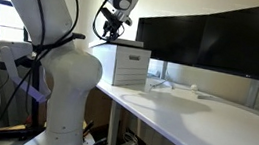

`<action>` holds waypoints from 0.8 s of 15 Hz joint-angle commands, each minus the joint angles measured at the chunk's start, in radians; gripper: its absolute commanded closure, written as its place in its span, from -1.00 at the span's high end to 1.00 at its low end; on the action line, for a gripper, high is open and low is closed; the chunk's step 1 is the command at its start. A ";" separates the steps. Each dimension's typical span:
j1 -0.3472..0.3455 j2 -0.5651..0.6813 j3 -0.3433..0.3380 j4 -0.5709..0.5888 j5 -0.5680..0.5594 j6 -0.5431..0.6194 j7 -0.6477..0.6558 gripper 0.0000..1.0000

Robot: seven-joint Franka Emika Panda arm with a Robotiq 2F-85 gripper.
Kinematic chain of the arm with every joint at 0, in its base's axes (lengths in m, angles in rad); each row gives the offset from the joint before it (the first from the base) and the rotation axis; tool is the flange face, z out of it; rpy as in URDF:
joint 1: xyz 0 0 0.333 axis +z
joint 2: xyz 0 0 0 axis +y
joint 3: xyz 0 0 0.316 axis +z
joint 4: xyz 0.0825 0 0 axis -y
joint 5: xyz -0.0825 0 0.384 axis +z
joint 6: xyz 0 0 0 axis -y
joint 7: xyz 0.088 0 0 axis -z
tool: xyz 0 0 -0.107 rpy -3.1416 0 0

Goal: Remove the cover from the box

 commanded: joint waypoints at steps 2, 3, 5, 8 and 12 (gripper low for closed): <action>0.066 0.081 0.128 0.135 -0.080 0.080 0.115 -0.56; 0.083 0.100 0.157 0.177 -0.097 0.097 0.134 -0.66; 0.109 0.134 0.215 0.276 -0.144 0.119 0.175 -0.83; 0.114 0.153 0.260 0.384 -0.237 0.126 0.200 -0.28; 0.102 0.136 0.198 0.427 -0.307 0.109 0.192 0.10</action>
